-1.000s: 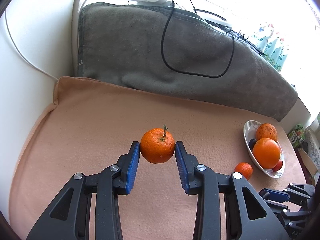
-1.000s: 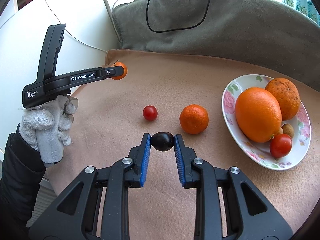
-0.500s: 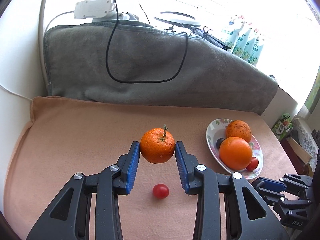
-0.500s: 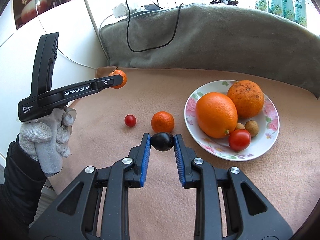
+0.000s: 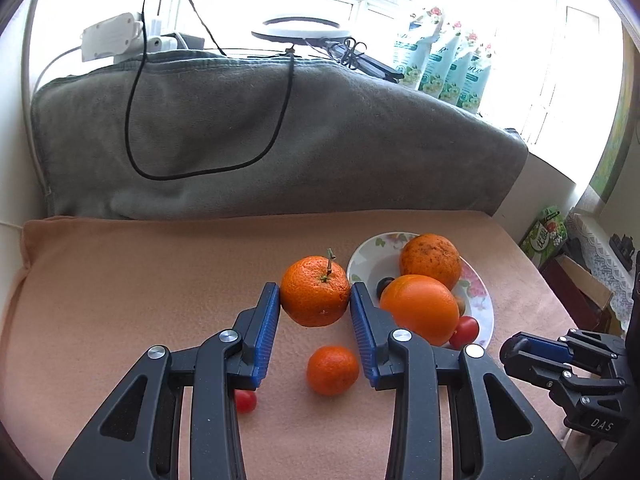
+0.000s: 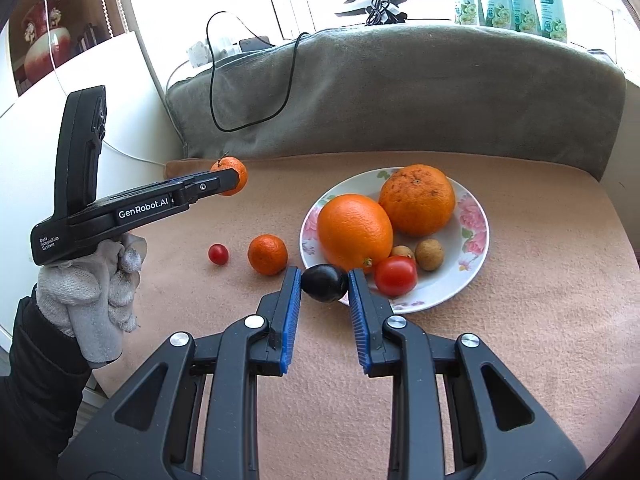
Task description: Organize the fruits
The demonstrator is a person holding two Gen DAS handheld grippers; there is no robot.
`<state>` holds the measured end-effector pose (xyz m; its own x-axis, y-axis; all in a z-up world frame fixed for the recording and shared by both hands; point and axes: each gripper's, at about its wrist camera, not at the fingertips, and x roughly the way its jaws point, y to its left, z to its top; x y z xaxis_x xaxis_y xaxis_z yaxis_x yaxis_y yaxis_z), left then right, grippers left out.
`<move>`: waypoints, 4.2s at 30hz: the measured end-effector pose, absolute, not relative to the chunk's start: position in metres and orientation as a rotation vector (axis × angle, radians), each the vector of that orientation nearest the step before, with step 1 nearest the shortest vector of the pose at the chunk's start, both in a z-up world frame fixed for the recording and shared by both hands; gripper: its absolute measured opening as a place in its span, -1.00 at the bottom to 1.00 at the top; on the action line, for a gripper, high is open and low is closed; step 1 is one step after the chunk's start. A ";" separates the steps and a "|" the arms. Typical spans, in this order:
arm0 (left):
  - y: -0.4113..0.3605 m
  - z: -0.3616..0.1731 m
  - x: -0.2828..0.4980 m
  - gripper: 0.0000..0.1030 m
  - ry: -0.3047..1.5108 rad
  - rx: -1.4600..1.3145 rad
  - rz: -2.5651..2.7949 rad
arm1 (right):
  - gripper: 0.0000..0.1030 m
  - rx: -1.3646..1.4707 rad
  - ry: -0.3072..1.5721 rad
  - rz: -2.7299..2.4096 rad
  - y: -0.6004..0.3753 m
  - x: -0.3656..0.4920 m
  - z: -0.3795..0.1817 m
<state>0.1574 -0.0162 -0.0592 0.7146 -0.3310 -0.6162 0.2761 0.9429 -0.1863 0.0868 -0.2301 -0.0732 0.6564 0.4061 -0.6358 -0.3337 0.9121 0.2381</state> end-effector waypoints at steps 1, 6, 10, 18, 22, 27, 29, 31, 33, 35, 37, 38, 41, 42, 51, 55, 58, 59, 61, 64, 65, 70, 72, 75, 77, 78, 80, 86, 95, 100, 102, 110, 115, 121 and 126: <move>-0.020 -0.060 0.159 -0.33 0.701 -0.082 -0.342 | -0.51 0.107 0.744 0.413 -0.233 0.088 -0.073; -0.038 -0.062 0.167 -0.33 0.714 -0.072 -0.367 | -0.51 0.127 0.745 0.386 -0.249 0.094 -0.075; -0.050 -0.064 0.175 -0.33 0.723 -0.060 -0.384 | -0.51 0.141 0.744 0.368 -0.257 0.097 -0.076; -0.067 -0.066 0.189 -0.33 0.737 -0.047 -0.406 | -0.51 0.156 0.750 0.348 -0.267 0.104 -0.081; -0.075 -0.067 0.195 -0.33 0.744 -0.038 -0.413 | -0.51 0.165 0.756 0.342 -0.271 0.109 -0.083; -0.081 -0.068 0.203 -0.33 0.750 -0.034 -0.421 | -0.51 0.173 0.763 0.338 -0.275 0.117 -0.086; -0.083 -0.068 0.205 -0.33 0.752 -0.031 -0.423 | -0.51 0.174 0.765 0.337 -0.275 0.119 -0.088; -0.086 -0.068 0.208 -0.33 0.754 -0.029 -0.427 | -0.51 0.176 0.767 0.337 -0.275 0.121 -0.089; -0.087 -0.069 0.210 -0.33 0.756 -0.027 -0.430 | -0.51 0.179 0.770 0.339 -0.275 0.123 -0.089; -0.089 -0.069 0.210 -0.33 0.757 -0.026 -0.432 | -0.51 0.179 0.772 0.338 -0.275 0.125 -0.090; -0.090 -0.070 0.211 -0.33 0.757 -0.026 -0.436 | -0.51 0.181 0.775 0.339 -0.274 0.127 -0.091; -0.090 -0.070 0.211 -0.33 0.757 -0.026 -0.437 | -0.51 0.182 0.776 0.340 -0.273 0.128 -0.092; -0.089 -0.070 0.211 -0.33 0.756 -0.027 -0.442 | -0.51 0.186 0.778 0.340 -0.273 0.130 -0.093; -0.089 -0.070 0.212 -0.33 0.756 -0.027 -0.442 | -0.51 0.185 0.780 0.341 -0.273 0.131 -0.093; -0.090 -0.068 0.214 -0.32 0.756 -0.029 -0.452 | -0.50 0.183 0.777 0.340 -0.271 0.133 -0.093; -0.091 -0.068 0.213 -0.32 0.756 -0.028 -0.458 | -0.50 0.181 0.777 0.344 -0.269 0.135 -0.093; -0.092 -0.068 0.213 -0.31 0.757 -0.027 -0.460 | -0.50 0.175 0.776 0.344 -0.268 0.135 -0.093; -0.092 -0.067 0.213 -0.31 0.754 -0.028 -0.461 | -0.50 0.174 0.775 0.346 -0.268 0.135 -0.093; -0.092 -0.065 0.213 -0.25 0.748 -0.031 -0.463 | -0.49 0.175 0.771 0.347 -0.268 0.133 -0.092; -0.093 -0.061 0.212 -0.13 0.736 -0.029 -0.468 | -0.07 0.180 0.765 0.348 -0.269 0.132 -0.092; -0.093 -0.060 0.211 -0.09 0.732 -0.027 -0.470 | 0.01 0.181 0.759 0.347 -0.269 0.131 -0.092; -0.094 -0.056 0.208 0.11 0.715 -0.024 -0.473 | 0.20 0.177 0.744 0.354 -0.268 0.129 -0.088; -0.094 -0.055 0.208 0.16 0.711 -0.024 -0.476 | 0.37 0.169 0.734 0.351 -0.267 0.127 -0.087; -0.095 -0.053 0.207 0.36 0.706 -0.017 -0.464 | 0.40 0.167 0.728 0.348 -0.266 0.125 -0.085; -0.094 -0.052 0.206 0.37 0.702 -0.019 -0.459 | 0.41 0.166 0.728 0.347 -0.266 0.125 -0.085; -0.093 -0.052 0.205 0.37 0.702 -0.022 -0.456 | 0.41 0.165 0.728 0.347 -0.266 0.124 -0.085; -0.093 -0.051 0.203 0.37 0.700 -0.019 -0.449 | 0.42 0.166 0.728 0.349 -0.266 0.122 -0.084; -0.090 -0.046 0.195 0.38 0.682 0.000 -0.426 | 0.42 0.158 0.730 0.342 -0.264 0.116 -0.082; -0.079 -0.039 0.180 0.39 0.651 0.007 -0.402 | 0.44 0.150 0.724 0.350 -0.258 0.107 -0.078; -0.070 -0.034 0.170 0.39 0.636 0.009 -0.394 | 0.66 0.153 0.703 0.353 -0.253 0.100 -0.074; -0.066 -0.033 0.167 0.39 0.630 0.009 -0.388 | 0.66 0.148 0.701 0.358 -0.250 0.098 -0.072; -0.042 -0.030 0.147 0.39 0.608 0.013 -0.353 | 0.67 0.129 0.713 0.373 -0.237 0.091 -0.070; -0.024 -0.033 0.137 0.40 0.605 0.016 -0.319 | 0.67 0.140 0.719 0.386 -0.233 0.090 -0.069; 0.006 -0.038 0.120 0.40 0.602 -0.015 -0.280 | 0.67 0.147 0.709 0.413 -0.225 0.091 -0.063; 0.030 -0.051 0.104 0.40 0.627 -0.035 -0.243 | 0.67 0.120 0.693 0.442 -0.216 0.092 -0.058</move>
